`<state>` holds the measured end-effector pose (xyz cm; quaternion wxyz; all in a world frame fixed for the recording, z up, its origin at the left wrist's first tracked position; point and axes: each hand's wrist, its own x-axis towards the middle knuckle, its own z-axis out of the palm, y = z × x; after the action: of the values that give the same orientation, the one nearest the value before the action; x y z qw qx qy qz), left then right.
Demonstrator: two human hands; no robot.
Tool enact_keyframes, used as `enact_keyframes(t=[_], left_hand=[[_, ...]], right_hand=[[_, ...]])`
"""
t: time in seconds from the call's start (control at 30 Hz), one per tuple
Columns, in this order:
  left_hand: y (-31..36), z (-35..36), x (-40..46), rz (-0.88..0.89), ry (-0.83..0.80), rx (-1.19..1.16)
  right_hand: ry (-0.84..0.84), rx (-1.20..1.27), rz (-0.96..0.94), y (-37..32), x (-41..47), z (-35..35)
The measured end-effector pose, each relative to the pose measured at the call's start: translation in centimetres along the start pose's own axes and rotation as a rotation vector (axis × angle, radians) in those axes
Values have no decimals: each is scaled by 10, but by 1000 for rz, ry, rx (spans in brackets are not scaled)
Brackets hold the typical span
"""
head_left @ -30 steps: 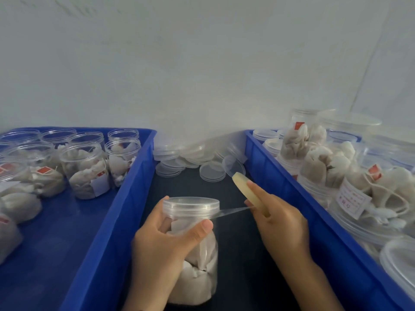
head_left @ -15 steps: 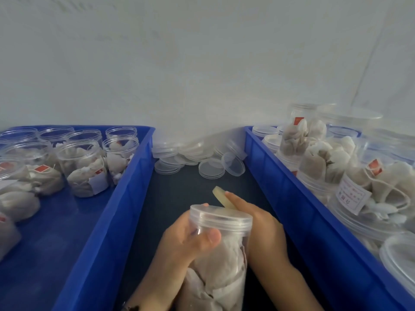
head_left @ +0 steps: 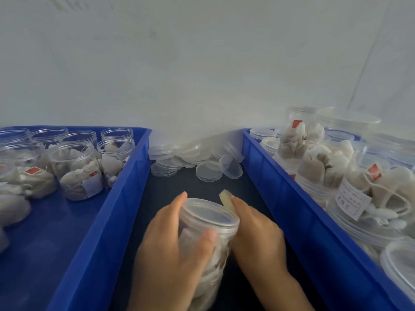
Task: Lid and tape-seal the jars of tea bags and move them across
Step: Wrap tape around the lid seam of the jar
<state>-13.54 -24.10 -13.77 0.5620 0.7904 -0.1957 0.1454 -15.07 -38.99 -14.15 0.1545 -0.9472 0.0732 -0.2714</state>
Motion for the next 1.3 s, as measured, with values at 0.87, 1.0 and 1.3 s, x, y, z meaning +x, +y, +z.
enact_keyframes(t=[0.87, 1.0, 1.3], left_hand=[[-7, 10, 4, -90, 311, -43], [-6, 13, 1, -65, 355, 16], [-9, 17, 1, -25, 424, 32]], right_hand=[[-37, 531, -105, 6, 8, -16], [4, 546, -66, 6, 9, -9], [58, 596, -24, -1, 10, 1]])
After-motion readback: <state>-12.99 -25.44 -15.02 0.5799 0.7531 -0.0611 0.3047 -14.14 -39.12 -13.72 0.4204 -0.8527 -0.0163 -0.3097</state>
